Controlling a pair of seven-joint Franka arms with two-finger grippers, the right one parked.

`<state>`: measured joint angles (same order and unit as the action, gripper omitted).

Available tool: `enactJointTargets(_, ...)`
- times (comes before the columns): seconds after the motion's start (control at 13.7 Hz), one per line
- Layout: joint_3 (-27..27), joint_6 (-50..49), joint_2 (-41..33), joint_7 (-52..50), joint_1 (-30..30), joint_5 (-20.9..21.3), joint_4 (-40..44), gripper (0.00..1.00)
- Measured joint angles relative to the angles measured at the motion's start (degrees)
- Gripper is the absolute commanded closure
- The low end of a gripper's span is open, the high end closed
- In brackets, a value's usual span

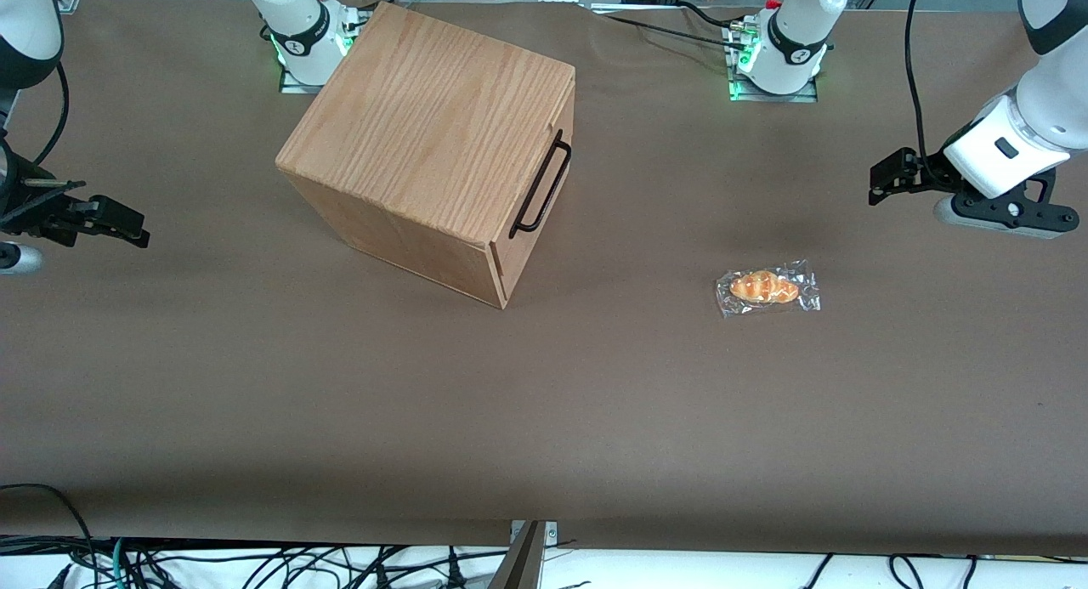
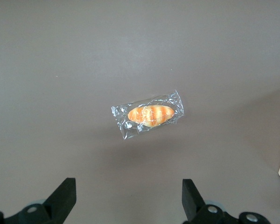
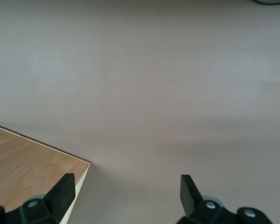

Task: Open top drawer with left arm
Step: 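Move the left gripper toward the black drawer handle of the wooden cabinet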

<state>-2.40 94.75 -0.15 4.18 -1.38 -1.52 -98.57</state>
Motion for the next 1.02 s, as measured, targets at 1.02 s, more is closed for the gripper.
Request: enactJointTargets(1.02,-1.5,-2.0,0.0,-0.1,-1.3,-0.2,0.0,0.00)
